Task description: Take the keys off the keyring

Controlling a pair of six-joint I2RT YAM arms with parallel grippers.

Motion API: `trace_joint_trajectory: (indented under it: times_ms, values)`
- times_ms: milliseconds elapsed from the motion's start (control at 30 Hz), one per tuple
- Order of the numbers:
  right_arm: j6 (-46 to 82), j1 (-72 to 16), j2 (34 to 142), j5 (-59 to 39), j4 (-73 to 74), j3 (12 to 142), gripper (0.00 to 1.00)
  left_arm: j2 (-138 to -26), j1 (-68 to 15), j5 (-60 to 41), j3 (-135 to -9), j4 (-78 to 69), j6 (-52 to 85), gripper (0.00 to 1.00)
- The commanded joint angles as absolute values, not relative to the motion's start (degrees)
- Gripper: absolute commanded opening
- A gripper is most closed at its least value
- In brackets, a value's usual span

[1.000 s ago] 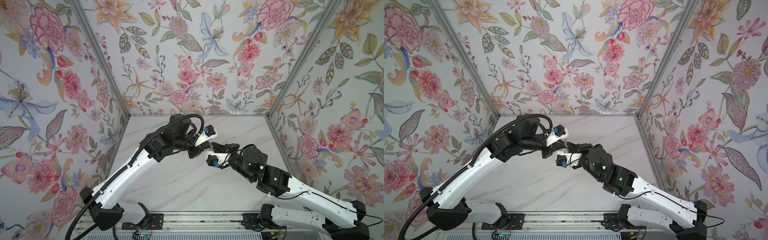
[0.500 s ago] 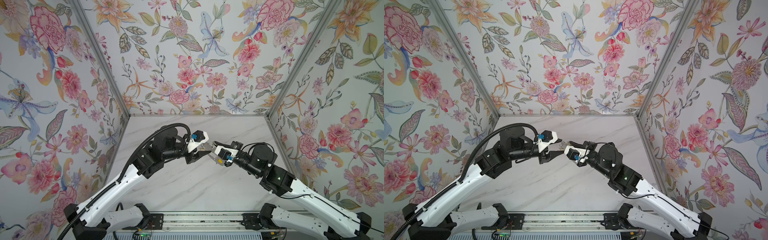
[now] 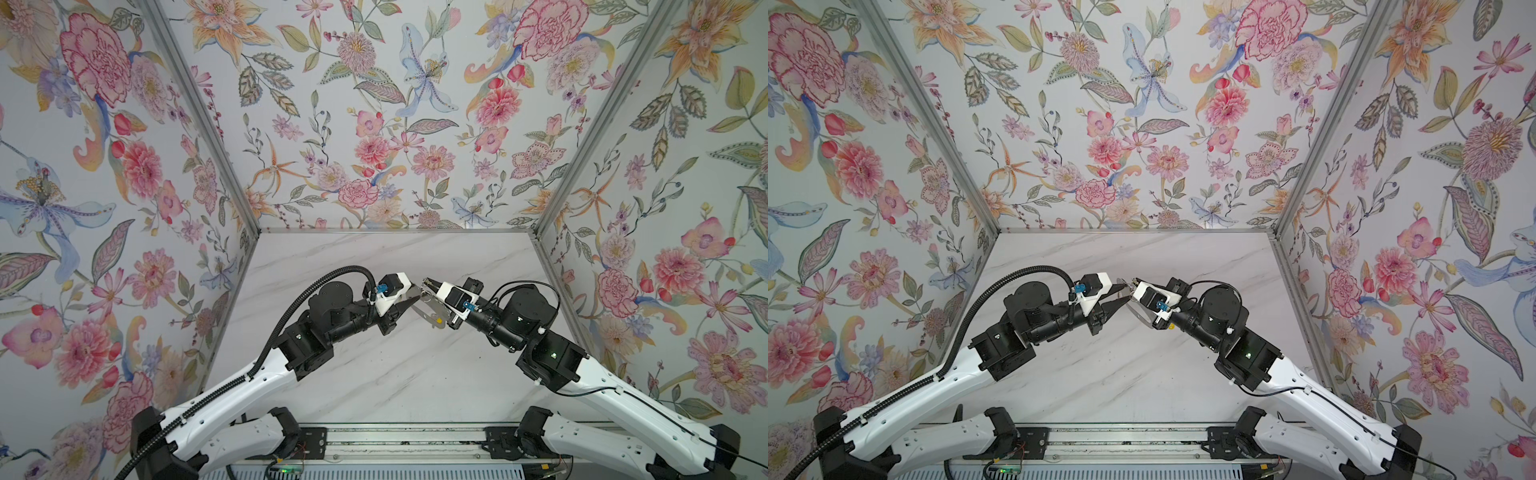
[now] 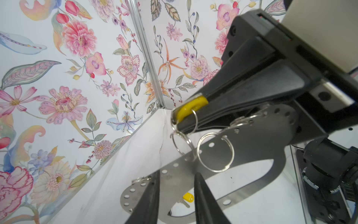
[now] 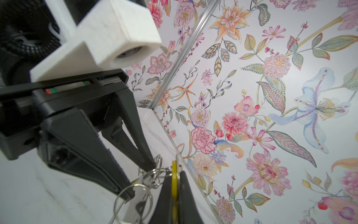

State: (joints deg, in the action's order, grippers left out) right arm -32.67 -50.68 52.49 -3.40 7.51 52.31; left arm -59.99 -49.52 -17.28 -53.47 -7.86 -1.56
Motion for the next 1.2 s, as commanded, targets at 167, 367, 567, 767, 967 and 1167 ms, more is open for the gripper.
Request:
trace_joint_trajectory:
  times_ms: [167,367,567,767,967,1167]
  values:
    - [-29.8,-49.65,53.17,-5.54,11.57,51.76,0.0,-58.99,-49.98,-17.54,-52.91,-13.97,-0.4,0.27]
    - [-29.55,-49.53,53.44,-5.3,11.9,51.94,0.0,-60.58,-50.09,-20.34,-53.61,-14.05,0.01,0.27]
    - [-29.55,-49.23,53.58,-5.28,11.7,52.16,0.0,-61.5,-50.36,-20.52,-53.94,-13.32,-0.24,0.26]
    - [-29.78,-49.23,53.26,-6.79,11.56,52.01,0.0,-61.94,-50.28,-17.73,-55.28,-13.45,-0.35,0.18]
    - [-30.96,-49.3,53.25,-8.57,10.57,51.71,0.0,-61.96,-50.27,-17.49,-55.61,-14.36,0.15,0.17]
    - [-32.3,-49.27,53.12,-8.84,8.82,51.53,0.0,-61.55,-50.22,-18.37,-55.46,-15.38,0.88,0.18]
